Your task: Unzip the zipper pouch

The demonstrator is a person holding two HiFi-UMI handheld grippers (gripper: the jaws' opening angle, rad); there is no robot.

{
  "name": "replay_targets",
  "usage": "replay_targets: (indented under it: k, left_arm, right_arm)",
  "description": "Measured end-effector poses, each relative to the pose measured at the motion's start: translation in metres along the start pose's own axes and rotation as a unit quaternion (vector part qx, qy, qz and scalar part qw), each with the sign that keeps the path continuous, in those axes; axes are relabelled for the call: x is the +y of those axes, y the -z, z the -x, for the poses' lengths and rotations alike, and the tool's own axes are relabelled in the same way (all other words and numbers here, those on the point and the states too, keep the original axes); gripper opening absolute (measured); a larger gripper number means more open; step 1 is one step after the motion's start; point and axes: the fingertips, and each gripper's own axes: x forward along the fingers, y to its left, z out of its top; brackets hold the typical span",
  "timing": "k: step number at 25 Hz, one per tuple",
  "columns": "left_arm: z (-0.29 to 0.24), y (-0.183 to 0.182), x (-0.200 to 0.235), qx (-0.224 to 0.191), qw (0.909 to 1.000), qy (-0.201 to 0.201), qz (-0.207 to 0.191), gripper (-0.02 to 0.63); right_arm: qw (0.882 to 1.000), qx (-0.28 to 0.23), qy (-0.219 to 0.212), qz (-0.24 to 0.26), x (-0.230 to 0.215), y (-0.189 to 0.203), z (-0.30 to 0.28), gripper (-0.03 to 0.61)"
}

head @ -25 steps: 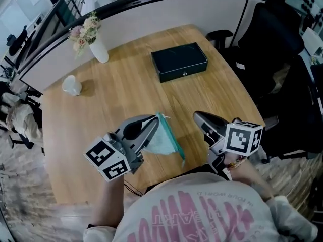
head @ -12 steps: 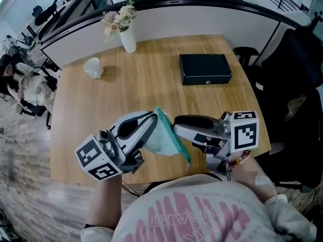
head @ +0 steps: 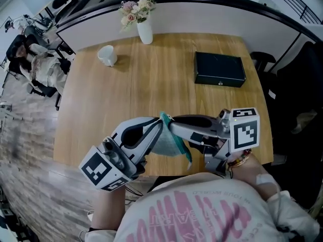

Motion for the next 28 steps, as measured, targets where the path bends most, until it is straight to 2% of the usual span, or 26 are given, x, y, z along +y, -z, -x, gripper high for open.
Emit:
replay_targets:
  k: [4, 7, 11, 23, 28]
  left_arm:
    - [0.004, 0.007, 0.002, 0.0, 0.9997, 0.002, 0.024, 0.012]
    - [0.009, 0.006, -0.002, -0.003, 0.9982, 0.034, 0.049, 0.012]
    - [0.012, -0.001, -0.006, -0.008, 0.9956, 0.07, 0.061, 0.012]
    - [0.018, -0.007, -0.019, 0.005, 0.991, 0.126, 0.047, 0.012]
    - [0.017, -0.009, -0.021, 0.007, 0.991, 0.129, 0.034, 0.012]
  right_arm:
    - [1.0, 0.011, -0.006, -0.011, -0.005, 0.003, -0.002, 0.069]
    - [0.999, 0.02, -0.027, -0.013, 0.0, 0.006, -0.002, 0.068]
    - [0.998, 0.02, -0.056, -0.018, 0.011, 0.003, -0.002, 0.061]
    - [0.997, 0.019, -0.074, -0.018, 0.024, 0.002, 0.001, 0.037]
    - [0.997, 0.017, -0.077, -0.023, 0.026, 0.0, 0.002, 0.034]
